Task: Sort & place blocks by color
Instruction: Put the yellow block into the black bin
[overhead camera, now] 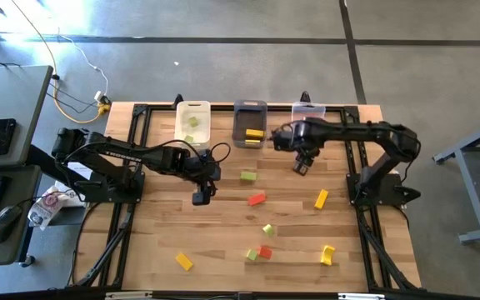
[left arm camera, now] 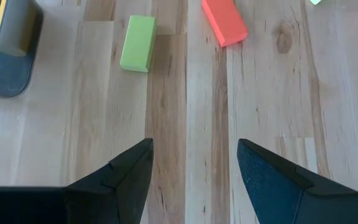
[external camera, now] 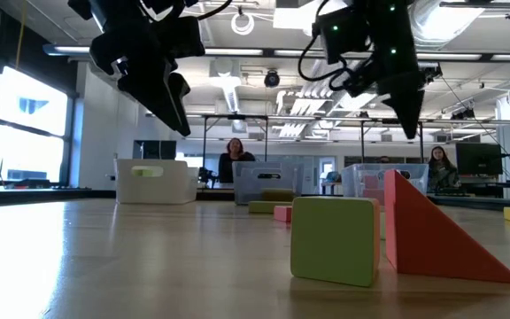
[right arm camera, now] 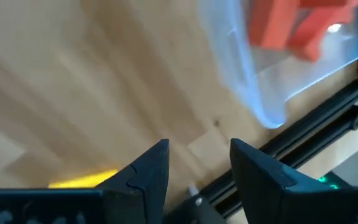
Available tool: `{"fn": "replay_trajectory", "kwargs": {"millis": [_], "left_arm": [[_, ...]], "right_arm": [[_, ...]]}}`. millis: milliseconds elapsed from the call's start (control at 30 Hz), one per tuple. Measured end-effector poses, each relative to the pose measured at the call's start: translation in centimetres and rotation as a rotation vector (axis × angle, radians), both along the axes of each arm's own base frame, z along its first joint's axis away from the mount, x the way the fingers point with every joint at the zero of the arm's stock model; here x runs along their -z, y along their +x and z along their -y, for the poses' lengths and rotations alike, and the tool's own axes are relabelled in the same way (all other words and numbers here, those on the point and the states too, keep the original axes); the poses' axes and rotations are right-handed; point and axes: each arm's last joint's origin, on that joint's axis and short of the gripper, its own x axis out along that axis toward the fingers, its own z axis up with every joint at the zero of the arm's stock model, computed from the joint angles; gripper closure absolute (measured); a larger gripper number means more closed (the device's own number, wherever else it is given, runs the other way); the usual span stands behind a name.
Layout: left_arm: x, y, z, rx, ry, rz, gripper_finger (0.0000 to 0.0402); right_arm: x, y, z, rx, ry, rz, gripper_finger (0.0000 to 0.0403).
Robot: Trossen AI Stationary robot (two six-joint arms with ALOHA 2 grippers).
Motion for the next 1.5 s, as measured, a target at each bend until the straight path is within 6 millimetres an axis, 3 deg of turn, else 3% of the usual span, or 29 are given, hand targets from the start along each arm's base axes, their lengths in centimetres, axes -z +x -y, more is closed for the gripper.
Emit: {"fn": "replay_trajectory", "kwargs": {"millis": [200,567,1033,1500], "left_arm": [[0.0,0.0,0.0,0.000,0.000,0.000,0.0183],[0.0,0.0,0.0,-0.031,-0.018,0.005,0.0183],[0.0,0.0,0.0,-0.075,-0.045,0.011,0.0183],[0.0,0.0,0.0,-0.103,-0.063,0.015,0.0183]], "right_arm": [[1.2,-1.2,-3.2,-0.091,0.077,-0.035,0.0247],[2.7,-2.0,-7.0,-0.254,0.159,-0.108,0.0247],[2.7,-2.6,-11.8,-0.789,0.224,-0.177,0.0228],[3.1,-3.4,-16.0,-1.192,0.215,-0.187,0.0226]]}}
